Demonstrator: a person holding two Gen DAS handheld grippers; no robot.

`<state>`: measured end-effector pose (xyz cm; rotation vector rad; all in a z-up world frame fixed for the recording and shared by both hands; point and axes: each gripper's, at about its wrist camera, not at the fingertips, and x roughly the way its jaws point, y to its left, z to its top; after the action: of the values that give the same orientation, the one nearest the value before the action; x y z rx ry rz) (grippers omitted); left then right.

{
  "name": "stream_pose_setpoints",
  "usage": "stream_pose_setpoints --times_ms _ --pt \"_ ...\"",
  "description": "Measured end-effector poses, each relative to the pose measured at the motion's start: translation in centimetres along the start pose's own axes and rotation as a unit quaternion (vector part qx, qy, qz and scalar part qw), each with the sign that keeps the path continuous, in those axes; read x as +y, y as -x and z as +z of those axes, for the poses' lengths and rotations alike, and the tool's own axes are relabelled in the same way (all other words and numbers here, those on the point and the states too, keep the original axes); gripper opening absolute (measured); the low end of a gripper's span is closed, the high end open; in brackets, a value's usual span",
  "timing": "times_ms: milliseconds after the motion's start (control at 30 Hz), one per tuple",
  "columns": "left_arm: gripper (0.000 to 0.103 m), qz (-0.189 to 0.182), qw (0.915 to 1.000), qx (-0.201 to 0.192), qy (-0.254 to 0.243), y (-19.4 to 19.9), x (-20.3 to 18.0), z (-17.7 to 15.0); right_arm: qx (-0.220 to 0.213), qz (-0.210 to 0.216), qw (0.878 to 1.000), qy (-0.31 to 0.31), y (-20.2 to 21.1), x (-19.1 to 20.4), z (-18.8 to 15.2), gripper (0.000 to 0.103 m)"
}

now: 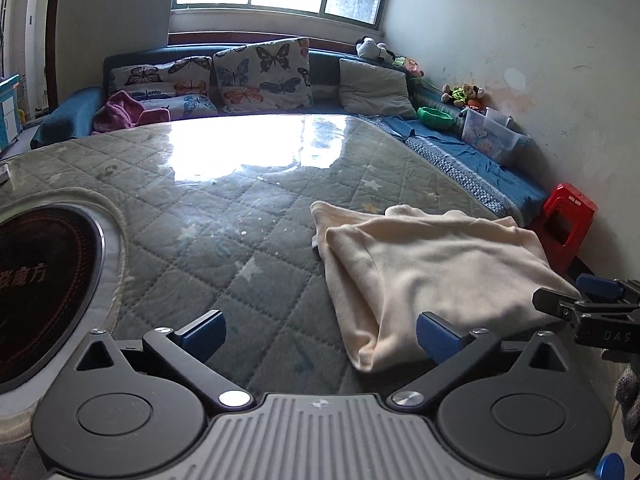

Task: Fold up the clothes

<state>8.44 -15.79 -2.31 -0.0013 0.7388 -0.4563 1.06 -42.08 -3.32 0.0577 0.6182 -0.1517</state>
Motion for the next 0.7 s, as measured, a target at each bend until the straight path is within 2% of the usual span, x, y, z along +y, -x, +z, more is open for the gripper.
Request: stream_pose_setpoints --times_ms 100,433,700 --pt "0.103 0.001 1.0000 -0.003 -0.001 0.7 0.2 -0.7 -0.008 -0.004 1.000 0.000 0.8 0.5 -0.5 0.103" --pt "0.103 0.002 0.9999 -0.011 0.010 2.8 1.5 -3.1 -0.034 -0.007 0.999 -0.011 2.9 2.0 -1.5 0.103" --pt "0.103 0.028 0.9994 -0.010 0.017 4.1 2.4 -4.7 -0.046 -0.005 0.999 -0.006 3.6 4.0 -2.5 0.103"
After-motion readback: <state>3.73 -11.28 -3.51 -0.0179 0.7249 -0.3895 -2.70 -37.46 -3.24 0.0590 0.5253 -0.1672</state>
